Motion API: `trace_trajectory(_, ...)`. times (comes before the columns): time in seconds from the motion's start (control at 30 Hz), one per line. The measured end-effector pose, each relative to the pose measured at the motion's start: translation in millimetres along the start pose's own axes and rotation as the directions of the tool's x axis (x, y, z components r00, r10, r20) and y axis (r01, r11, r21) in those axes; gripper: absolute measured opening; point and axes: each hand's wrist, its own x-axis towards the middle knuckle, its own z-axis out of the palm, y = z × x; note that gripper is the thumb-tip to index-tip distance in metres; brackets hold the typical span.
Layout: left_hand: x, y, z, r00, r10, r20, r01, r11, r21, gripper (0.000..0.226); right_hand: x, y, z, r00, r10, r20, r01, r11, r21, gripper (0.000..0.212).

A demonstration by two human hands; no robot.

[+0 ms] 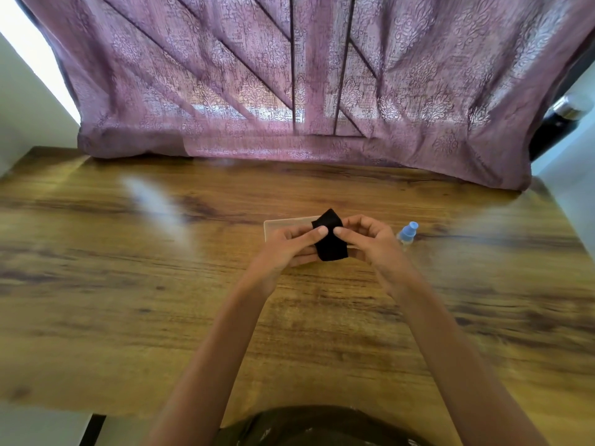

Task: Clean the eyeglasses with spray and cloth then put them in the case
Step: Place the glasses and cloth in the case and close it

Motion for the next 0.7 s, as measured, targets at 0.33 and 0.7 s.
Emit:
trace_trajectory(0.33, 5.6, -6.9, 2.1, 0.999, -0.027, -0.046, 0.022, 0.995, -0.102, 0.041, 1.5, 4.5, -3.8, 0.999, 0.030, 0.033, -0.033, 0.995, 0.093, 0.012)
trace_trajectory(0.7, 4.9, -10.4, 1.7, 0.991, -0.128, -0.035, 0.119, 0.975, -0.190, 0.036, 0.3, 5.4, -2.1, 0.999, 0.022, 0.034, -0.027, 0.989, 0.143, 0.030)
